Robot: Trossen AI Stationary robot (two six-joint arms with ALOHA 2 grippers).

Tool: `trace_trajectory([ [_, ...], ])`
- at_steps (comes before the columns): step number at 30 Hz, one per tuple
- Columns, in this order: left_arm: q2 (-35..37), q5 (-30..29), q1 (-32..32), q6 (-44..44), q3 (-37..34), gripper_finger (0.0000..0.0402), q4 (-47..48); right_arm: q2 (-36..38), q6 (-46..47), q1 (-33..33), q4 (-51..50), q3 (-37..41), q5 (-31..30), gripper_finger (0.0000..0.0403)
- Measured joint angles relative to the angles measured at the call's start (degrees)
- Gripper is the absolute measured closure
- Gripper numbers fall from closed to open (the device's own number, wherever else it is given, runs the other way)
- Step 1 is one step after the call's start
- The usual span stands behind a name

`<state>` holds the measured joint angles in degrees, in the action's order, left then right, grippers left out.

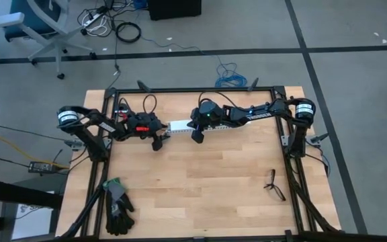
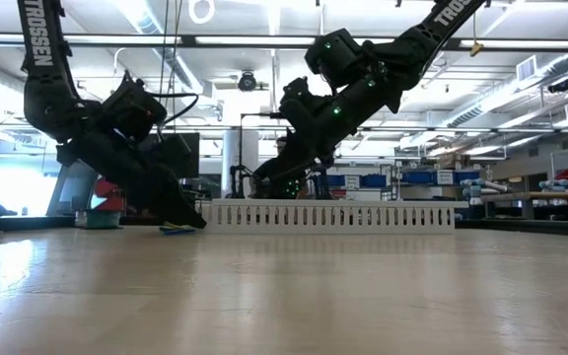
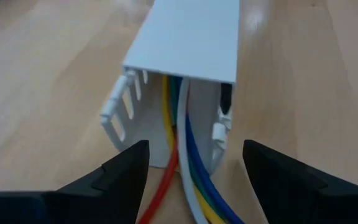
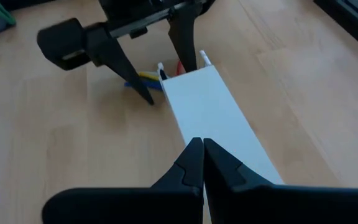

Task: Ziptie cables
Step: Close the white cable duct

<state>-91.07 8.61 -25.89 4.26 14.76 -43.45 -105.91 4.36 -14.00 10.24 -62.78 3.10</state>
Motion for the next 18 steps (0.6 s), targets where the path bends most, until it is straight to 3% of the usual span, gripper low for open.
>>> trace_trajectory([
  [9,4.1,0.5,0.0,0.1,0.0,0.0131,2.4,0.0,0.0,0.0,-0.7,0.0,0.0,0.0403],
  [18,7.4,-3.9,0.0,4.7,0.0,0.0131,7.2,0.0,0.0,0.0,-1.0,0.0,0.0,0.0403],
])
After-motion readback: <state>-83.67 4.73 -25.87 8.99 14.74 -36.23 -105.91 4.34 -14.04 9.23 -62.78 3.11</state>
